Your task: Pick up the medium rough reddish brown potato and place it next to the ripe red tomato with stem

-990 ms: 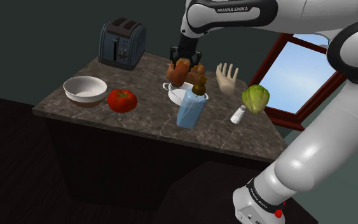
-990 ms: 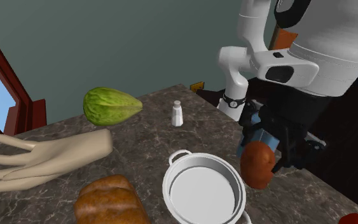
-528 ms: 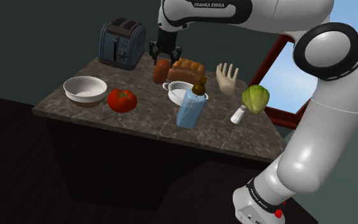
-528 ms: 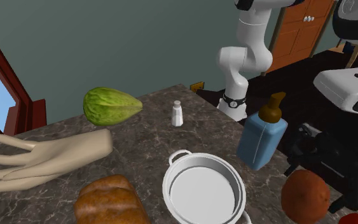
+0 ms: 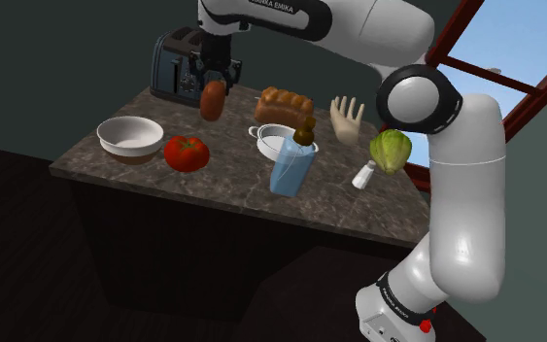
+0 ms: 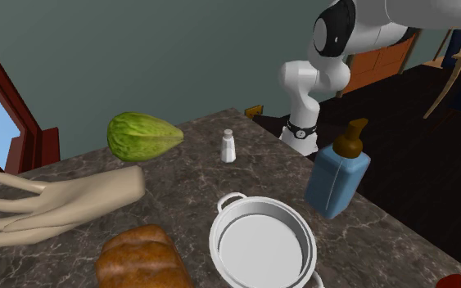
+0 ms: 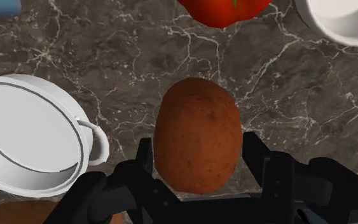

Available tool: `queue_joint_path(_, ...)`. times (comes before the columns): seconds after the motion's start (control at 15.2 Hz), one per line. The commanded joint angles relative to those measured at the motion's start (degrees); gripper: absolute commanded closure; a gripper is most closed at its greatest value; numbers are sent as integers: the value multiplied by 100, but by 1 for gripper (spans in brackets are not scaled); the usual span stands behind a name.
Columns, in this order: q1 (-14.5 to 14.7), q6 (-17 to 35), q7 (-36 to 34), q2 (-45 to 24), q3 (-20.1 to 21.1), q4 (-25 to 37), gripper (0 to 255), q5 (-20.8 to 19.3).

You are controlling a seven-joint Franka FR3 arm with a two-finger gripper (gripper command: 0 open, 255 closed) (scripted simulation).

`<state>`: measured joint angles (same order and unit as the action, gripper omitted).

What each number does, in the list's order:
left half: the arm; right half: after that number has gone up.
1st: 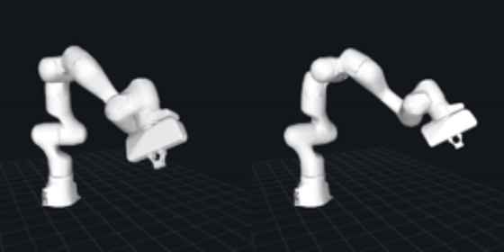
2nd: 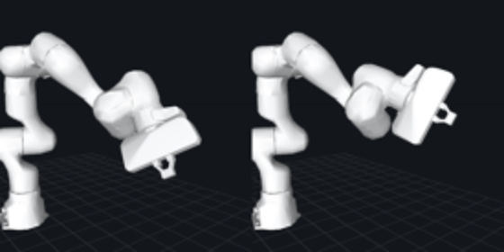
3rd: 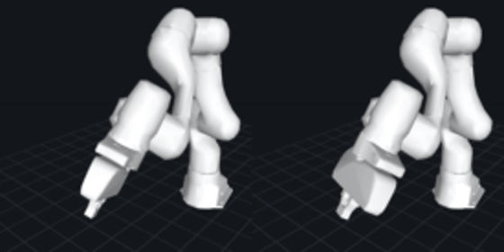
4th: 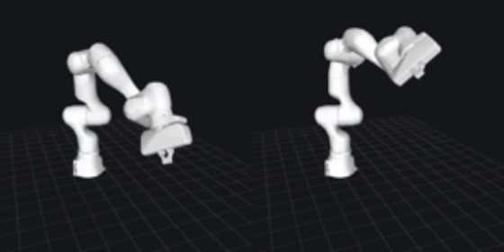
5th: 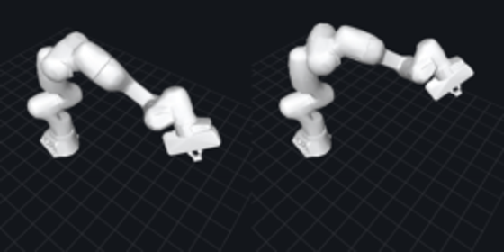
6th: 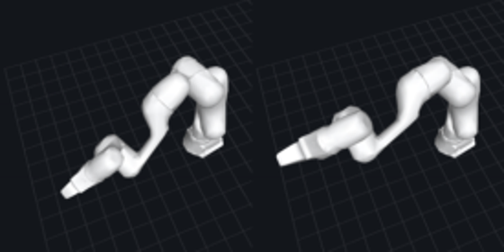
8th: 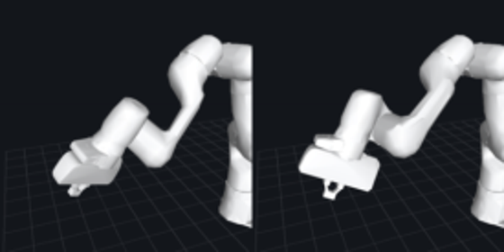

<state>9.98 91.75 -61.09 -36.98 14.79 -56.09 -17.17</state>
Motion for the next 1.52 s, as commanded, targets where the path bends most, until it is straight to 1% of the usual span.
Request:
queue_joint_path(0.0, 407, -714, 40, -1022, -85, 1748, 255, -144)
queue_joint_path(0.2, 301, -298, -51, -771, -65, 1062, 255, -107)
queue_joint_path(0.53, 188, 220, -159, -577, -37, 330, 255, -95)
queue_joint_path(0.92, 106, 728, -260, -497, -30, -276, 255, -104)
queue_joint_path(1.45, 43, 1307, -377, -528, -41, -841, 255, -144)
